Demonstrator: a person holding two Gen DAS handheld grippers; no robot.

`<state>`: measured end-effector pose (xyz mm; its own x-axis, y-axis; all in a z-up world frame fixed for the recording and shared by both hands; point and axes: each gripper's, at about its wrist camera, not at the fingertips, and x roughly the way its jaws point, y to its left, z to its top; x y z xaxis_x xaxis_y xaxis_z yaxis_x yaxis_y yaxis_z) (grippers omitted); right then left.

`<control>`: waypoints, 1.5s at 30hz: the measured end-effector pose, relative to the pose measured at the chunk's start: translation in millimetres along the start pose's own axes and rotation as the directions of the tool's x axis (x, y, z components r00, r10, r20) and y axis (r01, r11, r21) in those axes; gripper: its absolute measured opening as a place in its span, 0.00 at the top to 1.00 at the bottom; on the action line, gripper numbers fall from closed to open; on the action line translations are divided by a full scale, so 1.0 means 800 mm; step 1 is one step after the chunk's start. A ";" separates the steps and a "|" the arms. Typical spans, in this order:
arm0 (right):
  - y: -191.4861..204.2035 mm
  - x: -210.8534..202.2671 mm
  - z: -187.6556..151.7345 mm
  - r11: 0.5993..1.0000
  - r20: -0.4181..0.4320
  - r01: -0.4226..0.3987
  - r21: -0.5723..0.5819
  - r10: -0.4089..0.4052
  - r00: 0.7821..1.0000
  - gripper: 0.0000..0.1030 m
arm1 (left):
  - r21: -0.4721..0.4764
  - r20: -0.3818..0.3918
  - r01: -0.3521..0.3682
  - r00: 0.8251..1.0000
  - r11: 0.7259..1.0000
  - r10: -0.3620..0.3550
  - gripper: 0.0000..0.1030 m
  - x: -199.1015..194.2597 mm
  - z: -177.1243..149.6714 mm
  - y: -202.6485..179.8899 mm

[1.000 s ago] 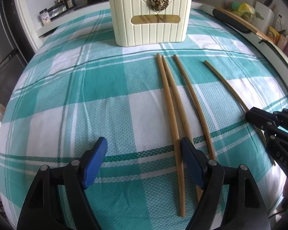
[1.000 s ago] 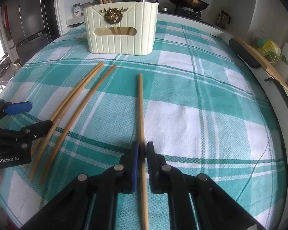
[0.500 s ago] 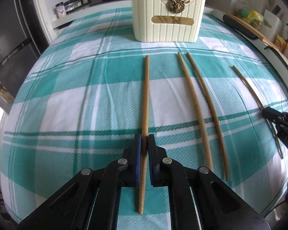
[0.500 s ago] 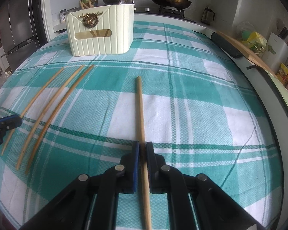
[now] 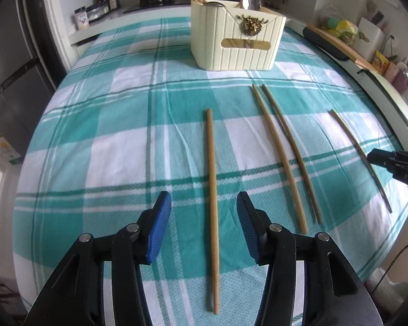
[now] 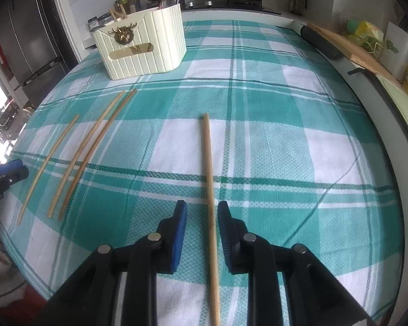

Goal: Organize utensils

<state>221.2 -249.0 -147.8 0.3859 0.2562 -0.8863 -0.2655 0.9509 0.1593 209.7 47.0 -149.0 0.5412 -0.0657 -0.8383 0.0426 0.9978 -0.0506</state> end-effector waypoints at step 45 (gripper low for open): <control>0.059 -0.163 0.121 0.984 0.402 0.010 -0.177 0.064 0.913 0.93 | -0.004 0.293 0.050 0.955 0.999 -0.047 0.95 -0.133 0.129 0.023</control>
<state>243.7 -221.0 17.3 0.6908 0.3643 -0.6246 -0.4142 0.9074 0.0712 239.3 71.4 -5.0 0.7606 -0.1120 -0.6395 0.0665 0.9933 -0.0949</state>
